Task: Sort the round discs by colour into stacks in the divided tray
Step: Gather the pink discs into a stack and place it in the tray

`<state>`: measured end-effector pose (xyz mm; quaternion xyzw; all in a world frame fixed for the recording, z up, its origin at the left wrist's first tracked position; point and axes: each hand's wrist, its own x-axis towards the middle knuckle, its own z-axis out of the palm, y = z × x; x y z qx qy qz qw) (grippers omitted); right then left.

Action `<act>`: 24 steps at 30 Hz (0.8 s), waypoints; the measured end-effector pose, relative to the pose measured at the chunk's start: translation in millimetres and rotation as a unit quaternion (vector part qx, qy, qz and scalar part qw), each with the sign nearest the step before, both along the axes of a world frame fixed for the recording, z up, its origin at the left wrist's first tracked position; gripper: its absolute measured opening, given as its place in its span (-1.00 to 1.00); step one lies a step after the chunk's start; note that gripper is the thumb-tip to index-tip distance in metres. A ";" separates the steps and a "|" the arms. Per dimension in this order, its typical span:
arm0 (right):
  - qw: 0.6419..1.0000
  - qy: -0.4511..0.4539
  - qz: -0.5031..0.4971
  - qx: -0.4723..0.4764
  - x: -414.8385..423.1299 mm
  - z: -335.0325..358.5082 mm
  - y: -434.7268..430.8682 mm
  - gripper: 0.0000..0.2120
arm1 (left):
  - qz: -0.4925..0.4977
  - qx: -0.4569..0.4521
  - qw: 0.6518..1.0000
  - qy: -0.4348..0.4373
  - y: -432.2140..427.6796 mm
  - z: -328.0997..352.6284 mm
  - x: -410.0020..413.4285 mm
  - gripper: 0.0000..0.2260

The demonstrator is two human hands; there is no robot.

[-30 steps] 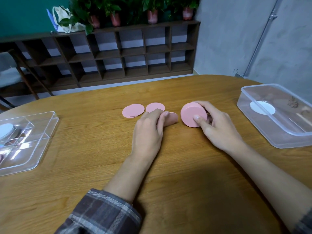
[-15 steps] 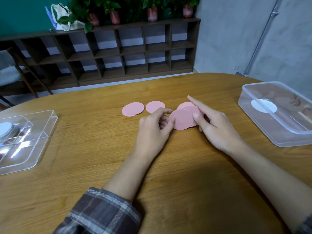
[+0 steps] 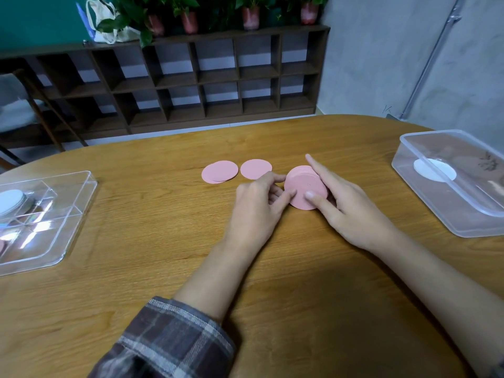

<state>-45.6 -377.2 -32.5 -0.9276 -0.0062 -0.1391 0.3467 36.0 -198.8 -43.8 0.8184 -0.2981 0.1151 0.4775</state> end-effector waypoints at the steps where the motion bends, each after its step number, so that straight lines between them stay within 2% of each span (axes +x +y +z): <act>1: 1.000 -0.004 -0.004 -0.007 0.4 -1.0 0.1 -0.40 | -0.001 0.006 1.000 -0.006 -0.9 -0.2 0.0 -0.79; 6: 0.998 -0.050 -0.030 -0.003 0.9 -1.9 -3.3 -0.57 | 0.013 0.012 0.999 -0.033 1.5 -0.8 11.6 -0.75; 9: 0.997 -0.053 -0.050 0.005 1.6 -1.6 -6.9 -0.60 | 0.053 0.074 0.993 -0.072 7.3 -4.5 27.0 -0.67; 15: 0.996 -0.049 -0.066 0.025 2.4 -2.0 -8.6 -0.62 | 0.052 0.223 0.973 0.016 11.7 -9.5 36.2 -0.41; 17: 0.996 -0.048 -0.070 0.031 2.4 -1.9 -9.0 -0.62 | 0.056 0.233 0.971 0.009 11.6 -9.7 34.5 -0.43; 20: 0.996 -0.046 -0.070 0.036 2.9 -1.4 -10.0 -0.62 | 0.066 0.182 0.981 -0.005 13.5 -7.4 31.8 -0.53; 24: 0.995 -0.046 -0.073 0.046 2.6 -0.8 -10.2 -0.62 | 0.055 0.172 0.983 -0.034 15.0 -6.6 25.8 -0.68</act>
